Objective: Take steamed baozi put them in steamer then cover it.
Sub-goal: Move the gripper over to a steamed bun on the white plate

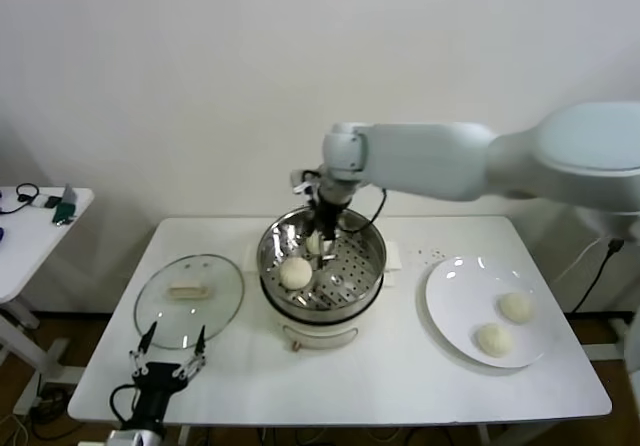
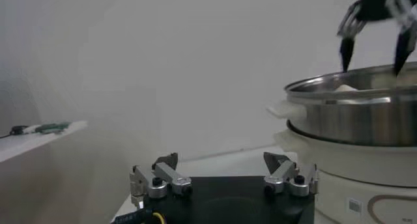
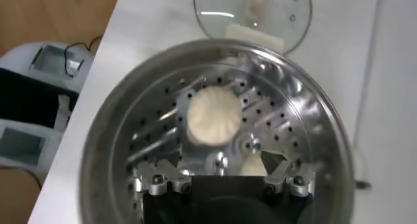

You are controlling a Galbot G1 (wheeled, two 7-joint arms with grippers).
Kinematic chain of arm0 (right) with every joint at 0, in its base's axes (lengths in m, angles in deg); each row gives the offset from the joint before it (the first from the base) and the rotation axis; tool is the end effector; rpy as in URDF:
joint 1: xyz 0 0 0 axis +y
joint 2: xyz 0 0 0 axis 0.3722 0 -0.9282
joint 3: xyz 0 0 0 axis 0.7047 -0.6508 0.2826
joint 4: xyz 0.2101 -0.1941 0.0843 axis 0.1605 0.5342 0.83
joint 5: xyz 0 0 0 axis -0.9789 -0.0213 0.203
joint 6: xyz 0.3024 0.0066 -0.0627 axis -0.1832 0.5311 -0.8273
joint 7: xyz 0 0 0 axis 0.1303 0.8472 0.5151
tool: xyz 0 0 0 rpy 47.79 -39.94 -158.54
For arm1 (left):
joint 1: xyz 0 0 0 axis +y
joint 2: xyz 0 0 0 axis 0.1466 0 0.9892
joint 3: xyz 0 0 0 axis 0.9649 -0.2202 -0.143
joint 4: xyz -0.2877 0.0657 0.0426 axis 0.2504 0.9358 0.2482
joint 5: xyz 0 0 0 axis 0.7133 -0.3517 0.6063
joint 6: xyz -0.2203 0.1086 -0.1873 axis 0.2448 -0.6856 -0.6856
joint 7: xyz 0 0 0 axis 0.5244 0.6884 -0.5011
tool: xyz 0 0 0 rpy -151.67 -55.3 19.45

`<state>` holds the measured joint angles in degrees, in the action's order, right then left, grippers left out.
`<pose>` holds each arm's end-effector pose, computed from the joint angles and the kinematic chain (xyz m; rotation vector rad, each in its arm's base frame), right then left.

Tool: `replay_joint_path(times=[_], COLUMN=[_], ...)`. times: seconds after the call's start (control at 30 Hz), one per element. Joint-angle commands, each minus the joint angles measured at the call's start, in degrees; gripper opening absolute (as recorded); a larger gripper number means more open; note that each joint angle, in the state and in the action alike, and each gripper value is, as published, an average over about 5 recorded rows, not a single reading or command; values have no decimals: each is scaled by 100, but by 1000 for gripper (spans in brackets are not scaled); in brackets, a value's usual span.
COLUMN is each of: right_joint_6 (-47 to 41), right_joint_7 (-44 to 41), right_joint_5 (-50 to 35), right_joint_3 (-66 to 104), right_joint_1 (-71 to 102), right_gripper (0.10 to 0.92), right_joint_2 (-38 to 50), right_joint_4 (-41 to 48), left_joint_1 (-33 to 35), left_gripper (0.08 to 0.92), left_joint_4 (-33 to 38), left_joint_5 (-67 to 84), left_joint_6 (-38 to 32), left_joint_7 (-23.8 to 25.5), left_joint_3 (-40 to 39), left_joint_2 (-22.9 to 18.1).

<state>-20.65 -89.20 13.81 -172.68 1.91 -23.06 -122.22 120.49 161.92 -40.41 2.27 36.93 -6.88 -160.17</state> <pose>0.4858 0.0995 -0.0118 1.5227 -1.3126 1.3756 0.1135 0.0670 -0.3000 0.0281 -3.0215 -0.2701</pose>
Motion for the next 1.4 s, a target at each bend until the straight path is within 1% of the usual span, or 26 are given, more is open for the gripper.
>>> replay_joint_path(times=[0.03, 0.17, 0.3, 0.5, 0.6, 0.8, 1.2, 1.4], right_joint_6=[258, 253, 293, 435, 485, 525, 621, 607], right_joint_7=[-116, -159, -203, -228, -247, -312, -345, -339], right_joint_5=[744, 1549, 2347, 3492, 3912, 4230, 4507, 4520], right_joint_3=[-484, -520, -472, 188, 653, 1308, 2035, 2174], right_joint_1=[-1309, -1031, -424, 786, 1554, 2563, 3551, 3772], right_gripper=[823, 823, 823, 823, 823, 823, 823, 823], right_joint_2=[2168, 3034, 3763, 4325, 4509, 4619, 4411, 4249], right_joint_4=[-1915, -2212, -2210, -1850, -1668, -1273, -588, -463], left_joint_1=[-21, -52, -49, -13, 6, 72, 137, 151], left_gripper=[823, 823, 823, 823, 823, 823, 823, 823], left_joint_4=[-34, -53, -31, 26, 51, 38, -28, -64], left_joint_5=[-25, -46, -95, -215, -266, -333, -118, -131], left_joint_6=[21, 42, 55, 123, 130, 111, 166, 152], left_joint_7=[1, 0, 0, -1, 1, -9, -17, -18], left_joint_3=[-5, -14, -1, 13, 4, 51, 9, 20], left_joint_2=[-39, -75, -99, -170, -219, -270, -351, -344])
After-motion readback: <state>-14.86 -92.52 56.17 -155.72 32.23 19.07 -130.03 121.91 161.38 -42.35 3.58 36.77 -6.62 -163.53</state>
